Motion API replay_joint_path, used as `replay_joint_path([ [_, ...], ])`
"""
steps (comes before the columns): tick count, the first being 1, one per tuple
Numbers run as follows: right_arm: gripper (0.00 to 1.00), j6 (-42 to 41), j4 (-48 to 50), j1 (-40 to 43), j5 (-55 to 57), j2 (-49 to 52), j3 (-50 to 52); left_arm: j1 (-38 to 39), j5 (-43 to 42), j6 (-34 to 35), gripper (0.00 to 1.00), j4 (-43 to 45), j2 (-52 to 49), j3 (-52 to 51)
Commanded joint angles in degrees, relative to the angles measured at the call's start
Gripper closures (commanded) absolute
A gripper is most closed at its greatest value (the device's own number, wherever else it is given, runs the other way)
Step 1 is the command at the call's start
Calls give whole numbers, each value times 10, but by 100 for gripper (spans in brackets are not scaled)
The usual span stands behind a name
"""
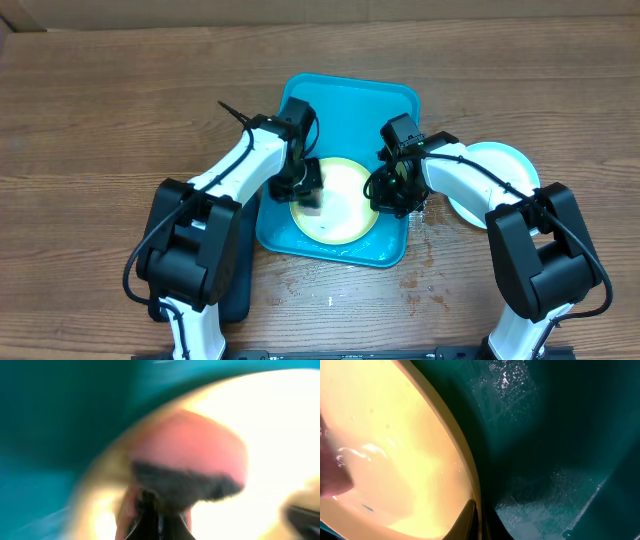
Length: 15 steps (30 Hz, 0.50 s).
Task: Clean dirty plates on tray and stack at the side
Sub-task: 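Scrub the yellow plate with the sponge in the left gripper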
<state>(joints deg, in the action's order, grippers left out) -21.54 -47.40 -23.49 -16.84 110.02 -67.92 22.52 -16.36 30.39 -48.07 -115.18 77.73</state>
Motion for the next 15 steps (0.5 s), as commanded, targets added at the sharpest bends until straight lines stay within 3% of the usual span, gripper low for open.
replay_joint_path([
  [1,96,3,-7,6,46,16,2,46,-155,-38,96,40,-34,0],
  [6,96,3,-10,6,46,16,2,88,-148,-38,96,54,-62,0],
  [11,96,3,-11,6,46,16,2,99,-145,-37,96,0,-69,0],
  [14,96,3,-11,6,46,16,2,92,-86,-29,96,-37,-69,2],
  [15,96,3,-11,6,46,16,2,82,-25,-16,96,-54,-69,3],
])
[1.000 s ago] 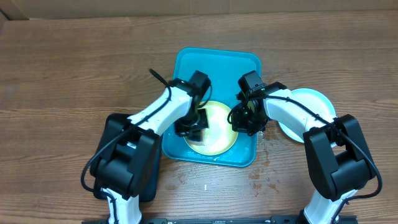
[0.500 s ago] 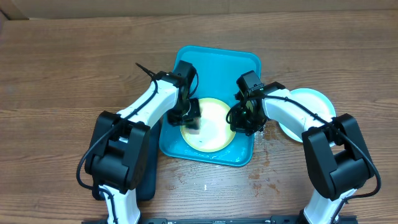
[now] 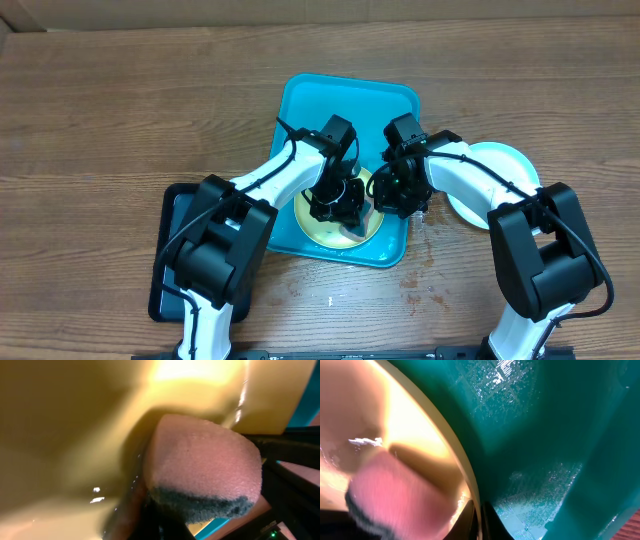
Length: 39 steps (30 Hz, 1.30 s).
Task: Clean dirty plates on tray and stack at the side
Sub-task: 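Scrub the yellow plate with the sponge in the left gripper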
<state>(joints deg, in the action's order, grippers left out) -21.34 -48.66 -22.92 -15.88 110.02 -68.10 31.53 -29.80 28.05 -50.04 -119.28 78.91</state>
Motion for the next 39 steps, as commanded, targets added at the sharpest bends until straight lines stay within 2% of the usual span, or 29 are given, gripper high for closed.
replay_joint_path([
  [1,96,1,2,0,36,16,4,-15,139,14,96,-40,-28,-6],
  [9,96,1,3,0,36,16,4,-49,428,20,96,-89,-28,44],
  [12,96,1,5,0,37,16,4,-48,511,19,96,-99,-28,64],
  [16,96,1,6,0,37,16,4,-48,581,13,96,-92,-28,74],
  [19,96,1,6,0,37,16,4,-48,584,-20,96,-78,-28,76],
  [21,96,1,6,0,39,16,4,-47,565,-23,96,-78,-28,81],
  [24,96,1,6,0,38,16,4,-47,490,-24,96,-75,-28,98],
  [27,96,1,6,0,38,16,4,-47,366,-24,96,-51,-28,111],
  [30,96,1,6,0,38,16,4,-47,200,-24,96,1,-31,110],
  [33,96,1,8,0,38,16,4,-41,107,-24,96,57,-42,108],
  [35,96,1,9,0,38,16,4,-38,73,-24,96,76,-52,108],
  [39,96,1,8,0,38,16,4,-38,56,-24,96,68,-63,108],
])
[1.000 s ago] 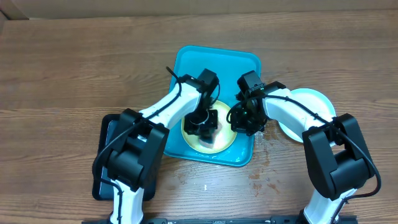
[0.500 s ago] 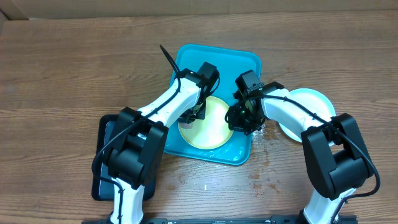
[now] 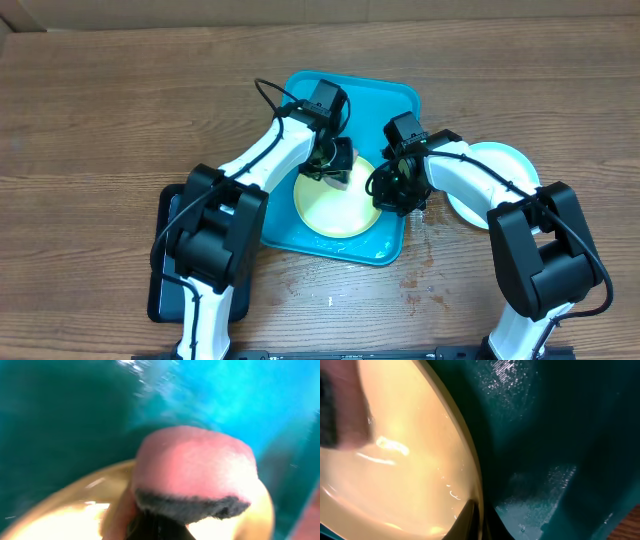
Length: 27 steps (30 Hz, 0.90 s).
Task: Clean dirty plates on tray and stack at the side
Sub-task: 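Scrub the yellow plate with the sponge in the left gripper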
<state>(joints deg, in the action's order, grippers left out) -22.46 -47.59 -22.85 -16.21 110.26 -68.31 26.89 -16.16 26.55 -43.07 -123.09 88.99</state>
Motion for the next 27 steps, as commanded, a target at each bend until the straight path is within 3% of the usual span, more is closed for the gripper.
replay_joint_path([
  [1,96,12,-2,0,42,13,6,9,-97,-9,96,-1,-25,7],
  [5,96,12,0,0,42,13,6,12,-203,-12,96,13,-25,8],
  [8,96,12,-5,0,42,13,6,8,-232,-49,96,-11,-23,22],
  [11,96,12,-9,0,42,13,6,-5,-165,-87,96,-105,-12,71],
  [17,96,12,-9,0,42,13,6,-24,94,-79,96,-304,63,182],
  [27,96,12,-11,0,42,13,6,-99,215,-22,96,-452,331,204],
])
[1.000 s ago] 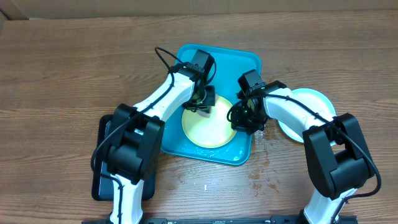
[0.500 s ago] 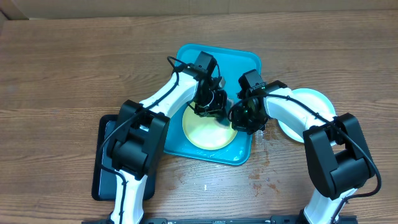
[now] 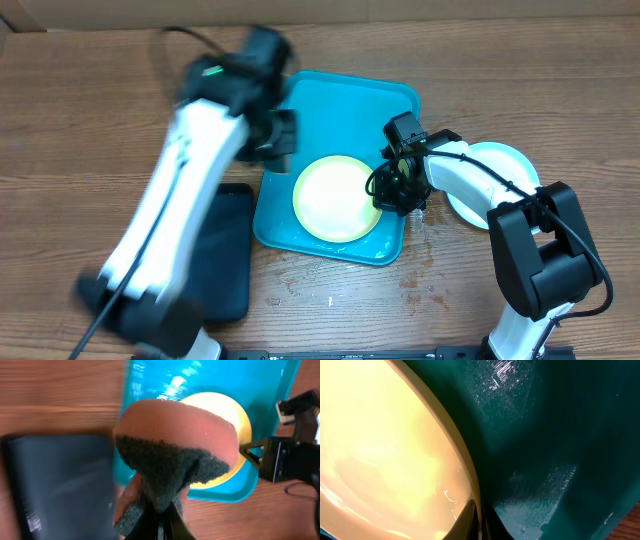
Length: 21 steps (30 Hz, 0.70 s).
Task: Clean dirty plates on tray and stack at the side
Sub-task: 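Scrub the yellow plate with the sponge in the left gripper, then return the sponge to the black tray with the left gripper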
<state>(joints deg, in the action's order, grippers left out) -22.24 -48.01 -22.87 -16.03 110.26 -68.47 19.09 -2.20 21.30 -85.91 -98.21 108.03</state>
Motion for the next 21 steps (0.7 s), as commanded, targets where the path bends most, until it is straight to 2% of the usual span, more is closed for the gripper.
replay_joint_path([
  [1,96,10,-7,0,40,13,7,-32,89,41,96,-39,113,14],
  [6,96,13,11,0,40,13,7,-65,127,60,96,-83,221,5],
  [12,96,12,8,-7,14,10,2,-66,141,76,96,-109,299,-24],
  [18,96,12,-12,-37,73,-21,-4,-66,171,106,96,-100,322,-71],
  [21,96,10,-13,-38,74,-23,-4,-66,183,106,96,-70,321,-154],
])
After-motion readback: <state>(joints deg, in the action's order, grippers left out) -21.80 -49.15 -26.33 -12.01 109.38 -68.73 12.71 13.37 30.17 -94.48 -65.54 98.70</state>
